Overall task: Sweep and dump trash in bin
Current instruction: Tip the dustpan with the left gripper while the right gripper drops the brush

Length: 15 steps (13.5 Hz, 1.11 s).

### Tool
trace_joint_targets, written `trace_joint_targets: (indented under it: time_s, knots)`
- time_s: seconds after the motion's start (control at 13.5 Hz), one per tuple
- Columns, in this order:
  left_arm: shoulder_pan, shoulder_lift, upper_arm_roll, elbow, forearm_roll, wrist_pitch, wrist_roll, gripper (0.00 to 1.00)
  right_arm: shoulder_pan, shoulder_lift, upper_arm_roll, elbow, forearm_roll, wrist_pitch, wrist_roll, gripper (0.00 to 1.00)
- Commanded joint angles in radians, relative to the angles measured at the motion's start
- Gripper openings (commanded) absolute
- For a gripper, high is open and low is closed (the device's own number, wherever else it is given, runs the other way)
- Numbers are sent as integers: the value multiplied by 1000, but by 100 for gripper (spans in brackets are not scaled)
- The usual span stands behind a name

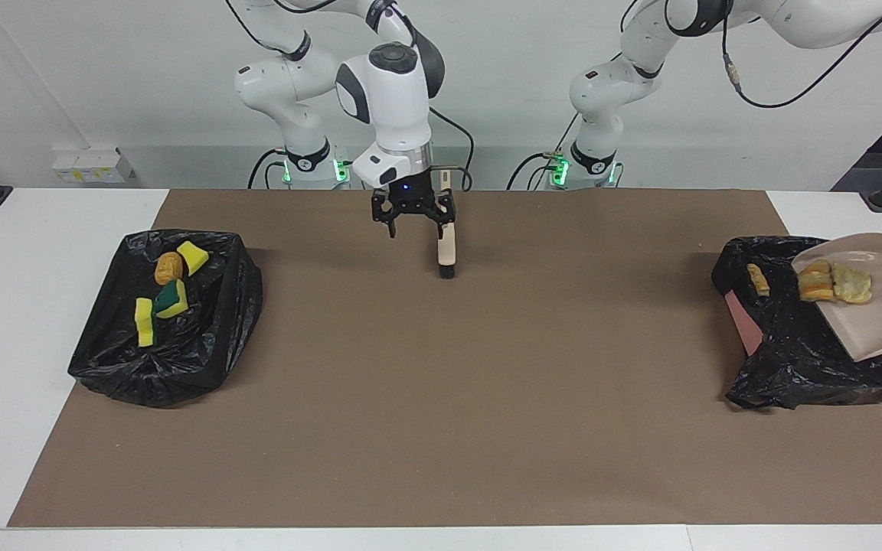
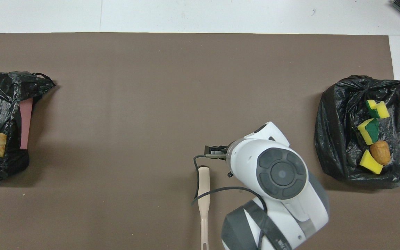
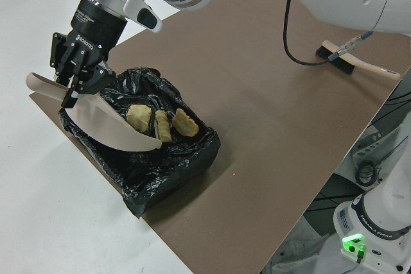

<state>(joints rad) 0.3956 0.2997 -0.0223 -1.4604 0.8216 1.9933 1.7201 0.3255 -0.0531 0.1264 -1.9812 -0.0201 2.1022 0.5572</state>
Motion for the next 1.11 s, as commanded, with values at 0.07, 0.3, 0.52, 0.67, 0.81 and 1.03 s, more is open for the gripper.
trace_joint_targets:
  time_s: [0.07, 0.3, 0.52, 0.67, 0.81, 1.03]
  knots:
    - [14, -43, 2, -31, 104, 30, -14, 0, -91, -2, 7, 93, -7, -112, -34, 100]
    - [-7, -97, -1, -52, 59, -11, -69, 0, -126, -11, -23, 120, -6, -134, -60, 100]
    - [-87, -137, -7, -71, -39, -193, -253, 0, -126, -11, -109, 182, -9, -217, -179, 100]
    - [-157, -146, -7, -72, -70, -304, -414, 0, -170, -19, -128, 206, -12, -281, -273, 100]
    - [-213, -152, -8, -71, -126, -393, -654, 0, -229, -28, -131, 240, -6, -365, -371, 100]
    - [-308, -160, -7, -71, -244, -525, -938, 0, -229, -37, -188, 268, -12, -447, -437, 100]
